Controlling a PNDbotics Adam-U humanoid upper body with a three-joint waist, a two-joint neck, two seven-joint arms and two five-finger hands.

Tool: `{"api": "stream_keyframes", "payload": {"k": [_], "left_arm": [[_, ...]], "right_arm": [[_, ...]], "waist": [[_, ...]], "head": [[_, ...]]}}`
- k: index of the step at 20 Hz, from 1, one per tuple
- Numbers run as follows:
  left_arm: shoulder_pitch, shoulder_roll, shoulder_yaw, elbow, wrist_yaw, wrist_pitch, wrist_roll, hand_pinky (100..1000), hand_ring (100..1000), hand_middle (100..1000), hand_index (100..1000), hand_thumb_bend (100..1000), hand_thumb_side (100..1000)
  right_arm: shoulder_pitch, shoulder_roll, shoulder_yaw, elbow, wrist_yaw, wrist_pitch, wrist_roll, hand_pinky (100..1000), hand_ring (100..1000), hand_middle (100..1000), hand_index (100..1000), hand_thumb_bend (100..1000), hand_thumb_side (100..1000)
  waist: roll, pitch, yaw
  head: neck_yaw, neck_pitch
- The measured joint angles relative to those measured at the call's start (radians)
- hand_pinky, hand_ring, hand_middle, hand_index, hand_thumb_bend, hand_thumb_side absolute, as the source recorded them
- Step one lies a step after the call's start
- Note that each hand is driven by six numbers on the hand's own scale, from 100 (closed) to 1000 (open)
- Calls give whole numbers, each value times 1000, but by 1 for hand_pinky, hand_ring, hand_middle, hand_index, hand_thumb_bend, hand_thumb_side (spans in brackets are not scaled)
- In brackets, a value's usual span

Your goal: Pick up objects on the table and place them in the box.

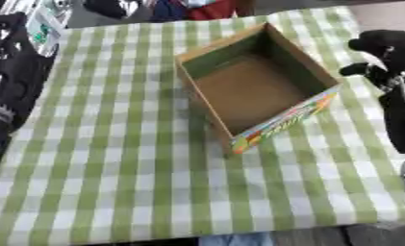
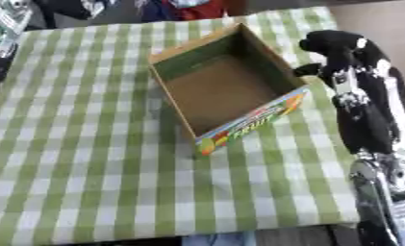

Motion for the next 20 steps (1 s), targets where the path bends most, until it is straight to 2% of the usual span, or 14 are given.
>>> {"api": "stream_keyframes", "payload": {"k": [7,8,9,10,14,20], "left_arm": [[10,-76,-132,-121,54,-76,-67,695,630,636,770,124,458],[13,-88,-145,-129,57,-83,-74,696,633,640,772,188,438],[18,-101,-159,-134,58,-90,-81,696,636,642,774,121,459],[22,-113,-171,-137,57,-97,-88,699,644,651,778,119,460],[37,-163,-205,-123,24,-125,-105,700,651,660,784,118,460],[54,-228,-226,-63,-54,-171,-82,713,679,696,812,127,480]], "right_arm": [[3,-1,0,0,-7,2,3,608,788,713,724,100,485],[3,-1,0,0,-8,2,3,608,788,713,724,100,482],[3,-1,0,0,-9,2,3,608,788,713,724,100,486],[3,-1,0,0,-11,3,4,608,789,713,724,100,488],[2,-1,1,0,-13,4,6,608,789,713,725,100,490],[-2,-1,5,0,-14,4,10,608,789,713,725,100,493]], "waist": [[0,-10,-5],[0,-10,-6],[0,-11,-6],[0,-11,-6],[0,-11,-7],[0,-10,-11]], "head": [[1,0],[1,0],[1,0],[1,0],[2,0],[2,0]]}}
